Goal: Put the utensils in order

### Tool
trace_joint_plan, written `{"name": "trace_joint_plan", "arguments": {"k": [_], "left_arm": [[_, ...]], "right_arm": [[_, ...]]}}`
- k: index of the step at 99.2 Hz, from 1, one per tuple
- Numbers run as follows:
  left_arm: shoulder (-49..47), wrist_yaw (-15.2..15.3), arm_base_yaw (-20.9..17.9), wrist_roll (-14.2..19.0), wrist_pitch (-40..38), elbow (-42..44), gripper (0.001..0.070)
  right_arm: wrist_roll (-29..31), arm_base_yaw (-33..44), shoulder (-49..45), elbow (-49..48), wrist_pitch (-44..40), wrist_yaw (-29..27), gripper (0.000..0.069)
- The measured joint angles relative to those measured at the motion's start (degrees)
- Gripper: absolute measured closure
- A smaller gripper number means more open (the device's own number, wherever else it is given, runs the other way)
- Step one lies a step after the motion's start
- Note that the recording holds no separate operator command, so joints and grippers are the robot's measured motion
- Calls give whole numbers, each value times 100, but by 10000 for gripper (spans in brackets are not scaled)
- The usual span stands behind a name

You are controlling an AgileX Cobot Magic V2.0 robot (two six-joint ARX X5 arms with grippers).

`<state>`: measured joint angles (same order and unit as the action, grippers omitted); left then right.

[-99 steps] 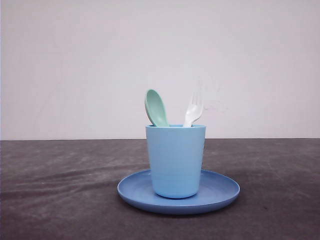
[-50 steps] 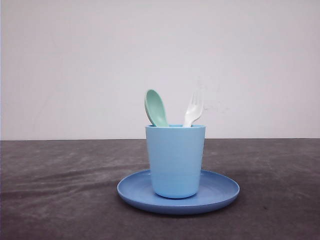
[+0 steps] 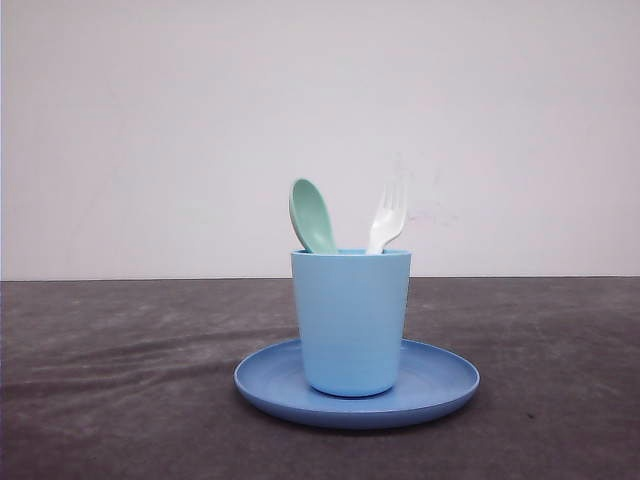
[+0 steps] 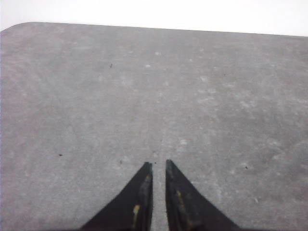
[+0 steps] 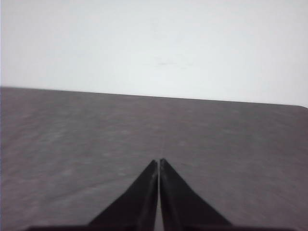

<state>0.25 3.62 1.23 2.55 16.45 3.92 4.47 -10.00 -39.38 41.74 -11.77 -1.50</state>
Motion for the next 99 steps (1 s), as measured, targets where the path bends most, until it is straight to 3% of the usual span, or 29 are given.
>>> {"name": "trace_joint_plan", "arguments": {"k": [32,52,79,99], "left_arm": [[0,-2,0,0,0,0,686],[0,-4,0,0,0,0,686],[0,-4,0,0,0,0,686],[0,-7,0,0,-2,0,686]], "right_arm": [[-173,811,1427,-2361,1141,46,685],[-179,970,2544,-3563,1233,46,685],[-214,979,3613,-4052,820,44,685],[-308,1005,3904,-4087,216,-2,685]]}}
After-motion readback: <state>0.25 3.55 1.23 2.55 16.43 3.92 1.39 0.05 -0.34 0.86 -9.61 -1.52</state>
